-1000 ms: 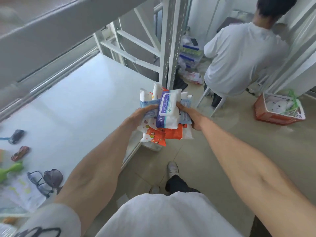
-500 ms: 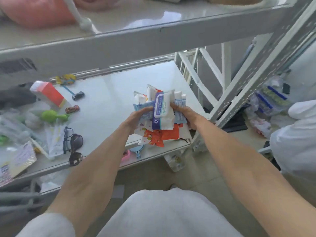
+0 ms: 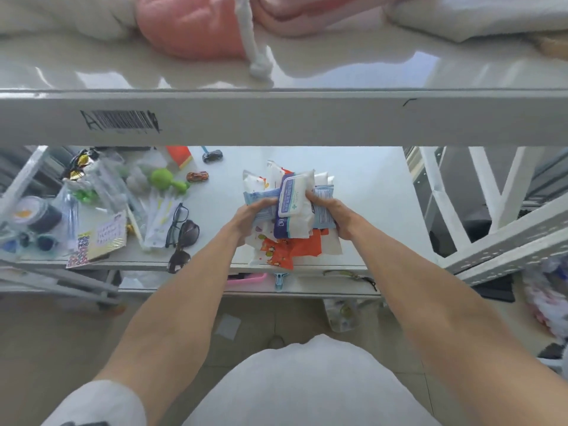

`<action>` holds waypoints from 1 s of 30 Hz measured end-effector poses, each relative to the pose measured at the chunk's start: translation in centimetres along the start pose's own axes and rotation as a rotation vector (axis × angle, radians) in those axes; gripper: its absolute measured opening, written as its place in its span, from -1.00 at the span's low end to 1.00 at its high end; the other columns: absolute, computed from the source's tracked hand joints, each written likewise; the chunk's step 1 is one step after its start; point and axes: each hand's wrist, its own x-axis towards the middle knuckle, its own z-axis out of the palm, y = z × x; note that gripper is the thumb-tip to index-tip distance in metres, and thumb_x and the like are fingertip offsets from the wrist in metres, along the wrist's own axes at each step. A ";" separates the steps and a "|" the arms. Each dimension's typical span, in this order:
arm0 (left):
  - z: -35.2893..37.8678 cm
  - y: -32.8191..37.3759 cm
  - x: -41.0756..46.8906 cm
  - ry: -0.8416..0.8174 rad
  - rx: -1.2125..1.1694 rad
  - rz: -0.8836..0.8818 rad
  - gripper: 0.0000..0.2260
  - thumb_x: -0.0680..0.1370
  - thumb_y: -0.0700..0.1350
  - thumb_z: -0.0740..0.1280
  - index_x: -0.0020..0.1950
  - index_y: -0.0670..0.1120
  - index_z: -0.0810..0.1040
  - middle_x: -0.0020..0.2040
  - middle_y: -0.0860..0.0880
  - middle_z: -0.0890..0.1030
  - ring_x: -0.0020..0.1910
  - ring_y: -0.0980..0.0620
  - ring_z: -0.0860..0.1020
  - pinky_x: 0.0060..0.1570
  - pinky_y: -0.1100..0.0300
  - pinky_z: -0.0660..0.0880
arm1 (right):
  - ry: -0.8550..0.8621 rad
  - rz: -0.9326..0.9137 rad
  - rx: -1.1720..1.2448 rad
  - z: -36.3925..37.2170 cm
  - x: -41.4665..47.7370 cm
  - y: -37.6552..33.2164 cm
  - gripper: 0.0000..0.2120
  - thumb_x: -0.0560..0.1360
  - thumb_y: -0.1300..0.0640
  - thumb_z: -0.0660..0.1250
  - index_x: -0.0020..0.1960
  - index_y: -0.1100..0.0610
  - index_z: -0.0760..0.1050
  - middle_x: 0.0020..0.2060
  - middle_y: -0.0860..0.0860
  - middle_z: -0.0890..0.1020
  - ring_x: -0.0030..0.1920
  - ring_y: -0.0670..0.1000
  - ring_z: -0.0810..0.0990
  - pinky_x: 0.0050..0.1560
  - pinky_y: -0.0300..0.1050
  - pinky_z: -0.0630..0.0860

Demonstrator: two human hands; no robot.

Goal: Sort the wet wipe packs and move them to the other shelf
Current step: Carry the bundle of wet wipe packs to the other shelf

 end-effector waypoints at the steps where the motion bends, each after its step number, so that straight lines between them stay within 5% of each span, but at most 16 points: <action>1: -0.1 0.2 0.3 0.011 0.012 -0.003 -0.40 0.40 0.20 0.53 0.35 -0.05 0.58 0.17 -0.13 0.71 0.09 -0.15 0.70 -0.17 0.09 0.61 | 0.000 -0.006 0.006 -0.1 0.5 0.1 -0.42 0.46 -0.17 0.47 0.36 0.15 0.56 0.17 0.17 0.70 0.02 0.15 0.73 -0.08 0.03 0.69; 6: 0.1 -1.6 2.1 0.196 0.047 0.015 -0.38 0.35 0.26 0.55 0.32 -0.01 0.61 0.13 -0.06 0.72 0.07 -0.04 0.67 0.02 0.00 0.56 | 0.062 -0.016 0.033 -0.6 1.9 1.7 -0.23 0.31 -0.25 0.55 0.37 0.16 0.55 0.17 0.18 0.70 0.17 0.25 0.69 0.07 0.14 0.67; 9: 0.0 -2.1 2.4 0.287 0.067 0.011 -0.38 0.36 0.30 0.54 0.30 -0.02 0.62 0.10 -0.07 0.72 0.04 -0.06 0.67 -0.18 0.13 0.52 | 0.094 -0.032 0.023 -0.5 2.2 1.5 -0.25 0.30 -0.25 0.55 0.34 0.16 0.56 0.14 0.17 0.72 0.12 0.24 0.71 0.03 0.13 0.68; 12: -0.6 -1.3 2.5 0.261 0.150 -0.020 -0.34 0.31 0.38 0.52 0.27 0.01 0.63 0.07 -0.06 0.73 0.00 -0.04 0.67 -0.17 0.13 0.55 | 0.123 -0.049 -0.003 -0.3 2.4 0.9 -0.27 0.28 -0.24 0.55 0.31 0.17 0.57 0.11 0.16 0.73 0.09 0.22 0.73 -0.05 0.06 0.69; 15: -1.3 -0.8 2.6 0.241 0.185 -0.005 -0.24 0.27 0.39 0.55 0.34 -0.01 0.56 0.13 -0.06 0.71 0.02 -0.02 0.70 -0.24 0.14 0.65 | 0.129 -0.050 -0.034 -0.4 2.5 0.9 -0.24 0.24 -0.27 0.59 0.29 0.15 0.58 0.10 0.16 0.74 0.09 0.23 0.72 0.07 0.16 0.68; 19: -3.0 -1.3 3.7 0.292 0.220 0.005 0.02 0.07 0.44 0.61 0.39 -0.04 0.47 0.20 -0.08 0.66 0.10 -0.04 0.69 0.01 -0.01 0.69 | 0.165 -0.059 -0.075 -1.2 2.3 1.2 -0.23 0.18 -0.28 0.64 0.26 0.09 0.61 0.08 0.13 0.74 0.11 0.24 0.71 0.16 0.28 0.62; 24: -2.2 0.1 1.7 0.322 0.221 0.030 -0.12 0.31 0.25 0.60 0.46 -0.13 0.35 0.28 -0.10 0.56 0.18 -0.06 0.60 -0.13 0.19 0.57 | 0.256 -0.086 -0.071 -0.8 1.4 0.9 -0.17 0.11 -0.35 0.63 0.25 0.05 0.56 0.11 0.13 0.72 0.12 0.20 0.71 0.04 0.13 0.68; 26: -1.7 0.3 1.2 0.373 0.211 0.077 -0.16 0.39 0.19 0.57 0.50 -0.12 0.27 0.30 -0.08 0.51 0.23 -0.08 0.56 0.01 0.12 0.57 | 0.325 -0.096 -0.071 -0.5 1.1 0.8 -0.07 0.13 -0.37 0.62 0.34 0.05 0.45 0.13 0.11 0.68 0.08 0.12 0.71 -0.13 -0.01 0.66; 30: -0.2 1.4 0.1 0.642 0.404 0.206 -0.27 0.42 0.22 0.52 0.45 -0.07 0.34 0.34 -0.13 0.44 0.29 -0.14 0.50 0.27 -0.08 0.49 | 0.543 -0.134 -0.136 -0.6 0.8 1.0 -0.20 0.25 -0.35 0.57 0.31 0.03 0.40 0.14 0.08 0.61 0.06 0.08 0.67 -0.18 -0.04 0.64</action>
